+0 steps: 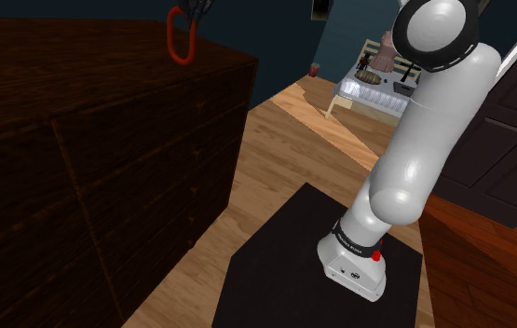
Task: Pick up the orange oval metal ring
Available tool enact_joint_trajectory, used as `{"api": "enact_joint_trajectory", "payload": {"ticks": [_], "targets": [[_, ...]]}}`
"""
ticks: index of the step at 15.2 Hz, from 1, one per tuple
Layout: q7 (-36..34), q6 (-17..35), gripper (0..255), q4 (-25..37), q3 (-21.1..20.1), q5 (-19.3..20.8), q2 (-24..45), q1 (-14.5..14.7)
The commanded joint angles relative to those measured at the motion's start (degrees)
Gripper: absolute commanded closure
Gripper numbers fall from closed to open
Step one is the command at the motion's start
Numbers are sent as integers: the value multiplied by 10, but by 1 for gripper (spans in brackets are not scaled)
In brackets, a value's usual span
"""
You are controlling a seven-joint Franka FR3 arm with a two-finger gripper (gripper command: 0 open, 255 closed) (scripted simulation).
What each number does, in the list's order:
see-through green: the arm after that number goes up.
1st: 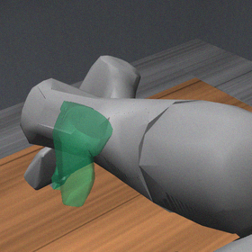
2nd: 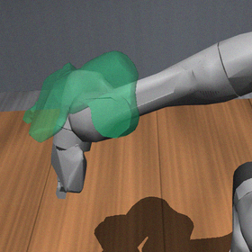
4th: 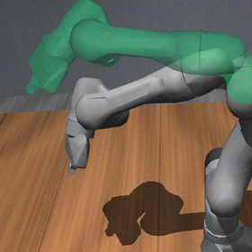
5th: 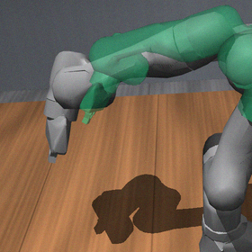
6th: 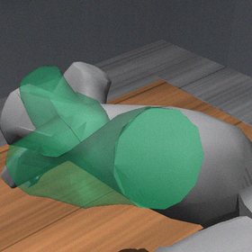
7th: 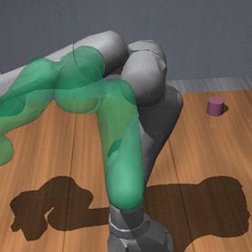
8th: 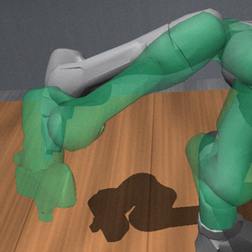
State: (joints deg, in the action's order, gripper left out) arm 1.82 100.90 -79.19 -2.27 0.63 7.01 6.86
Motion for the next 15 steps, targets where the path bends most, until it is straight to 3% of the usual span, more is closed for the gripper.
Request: {"api": "enact_joint_trajectory", "payload": {"ticks": [1,13,15], "targets": [[-1,-17,255,24,-1,1,7,1],[-2,-147,255,225,-1,4,78,4],[-2,-149,255,228,-1,4,79,4]]}}
